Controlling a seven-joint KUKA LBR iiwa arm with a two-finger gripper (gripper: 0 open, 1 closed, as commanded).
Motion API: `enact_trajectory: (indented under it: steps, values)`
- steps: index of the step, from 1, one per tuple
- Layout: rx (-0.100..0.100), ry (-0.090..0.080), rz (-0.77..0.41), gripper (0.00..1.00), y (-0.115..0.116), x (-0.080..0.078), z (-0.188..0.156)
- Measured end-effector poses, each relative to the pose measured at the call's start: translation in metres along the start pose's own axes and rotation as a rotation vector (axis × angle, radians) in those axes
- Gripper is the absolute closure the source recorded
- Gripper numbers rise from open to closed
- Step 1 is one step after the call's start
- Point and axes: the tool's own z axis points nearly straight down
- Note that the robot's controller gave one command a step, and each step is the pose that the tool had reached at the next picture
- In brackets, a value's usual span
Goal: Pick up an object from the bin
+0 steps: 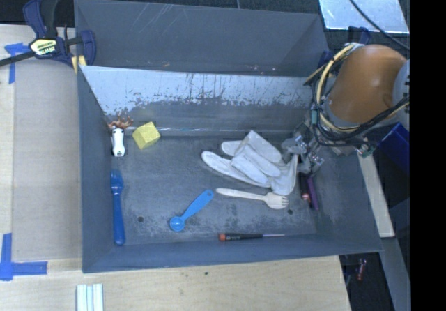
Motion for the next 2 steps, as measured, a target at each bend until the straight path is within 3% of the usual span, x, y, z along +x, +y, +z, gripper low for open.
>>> enact_trajectory:
  steps: [1,2]
  values:
    - [0.003,0.002,-0.006,1.0,0.001,-0.001,0.0]
    - [-0.005,0.008,-0.005,1.0,0.003,0.001,-0.03]
